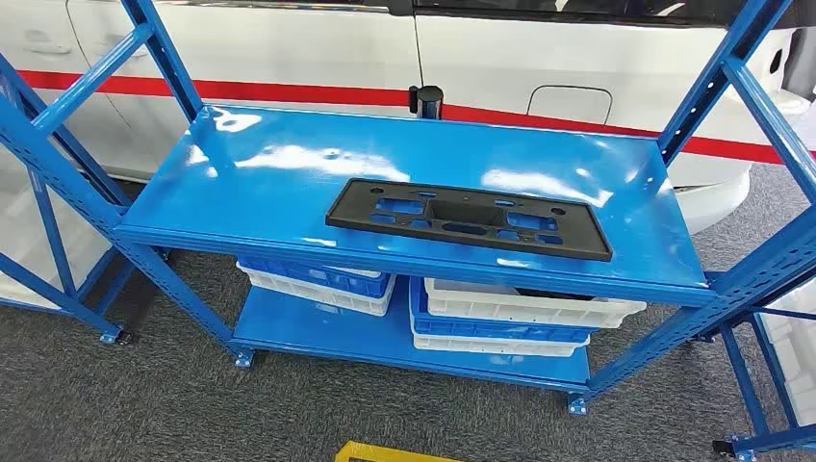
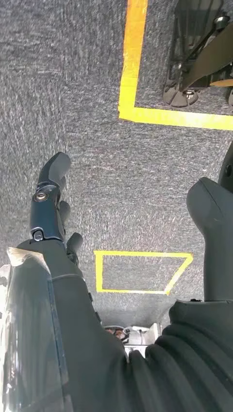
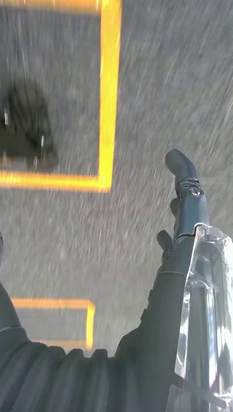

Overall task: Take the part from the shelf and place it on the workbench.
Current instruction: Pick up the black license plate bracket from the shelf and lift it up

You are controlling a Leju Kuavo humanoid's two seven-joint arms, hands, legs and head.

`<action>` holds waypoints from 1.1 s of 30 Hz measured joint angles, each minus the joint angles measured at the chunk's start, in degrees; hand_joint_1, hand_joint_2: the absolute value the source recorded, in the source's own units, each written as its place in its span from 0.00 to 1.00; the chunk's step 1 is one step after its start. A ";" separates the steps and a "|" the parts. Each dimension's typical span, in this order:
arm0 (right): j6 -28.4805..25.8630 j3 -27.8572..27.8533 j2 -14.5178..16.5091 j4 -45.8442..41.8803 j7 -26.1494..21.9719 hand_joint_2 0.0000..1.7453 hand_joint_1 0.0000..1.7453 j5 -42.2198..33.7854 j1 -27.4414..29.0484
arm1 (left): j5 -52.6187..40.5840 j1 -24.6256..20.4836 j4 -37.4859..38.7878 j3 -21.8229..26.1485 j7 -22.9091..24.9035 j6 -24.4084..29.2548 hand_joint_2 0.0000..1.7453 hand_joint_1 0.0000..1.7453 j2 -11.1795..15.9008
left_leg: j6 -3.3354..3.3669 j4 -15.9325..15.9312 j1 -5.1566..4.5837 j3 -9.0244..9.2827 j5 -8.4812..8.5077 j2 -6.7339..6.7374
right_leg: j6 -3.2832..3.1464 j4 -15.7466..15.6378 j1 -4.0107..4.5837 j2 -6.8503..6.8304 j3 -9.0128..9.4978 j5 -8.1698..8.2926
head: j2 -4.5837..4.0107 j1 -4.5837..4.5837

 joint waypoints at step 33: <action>-17.66 47.47 -16.60 -53.30 -25.37 1.00 0.00 -22.95 9.88 | -6.53 -2.01 2.43 10.75 -3.42 2.34 1.00 0.00 -3.14 | 0.22 0.02 -0.23 0.01 0.06 0.30 | 0.05 0.01 -0.18 0.35 -0.06 0.07 | 0.00 0.01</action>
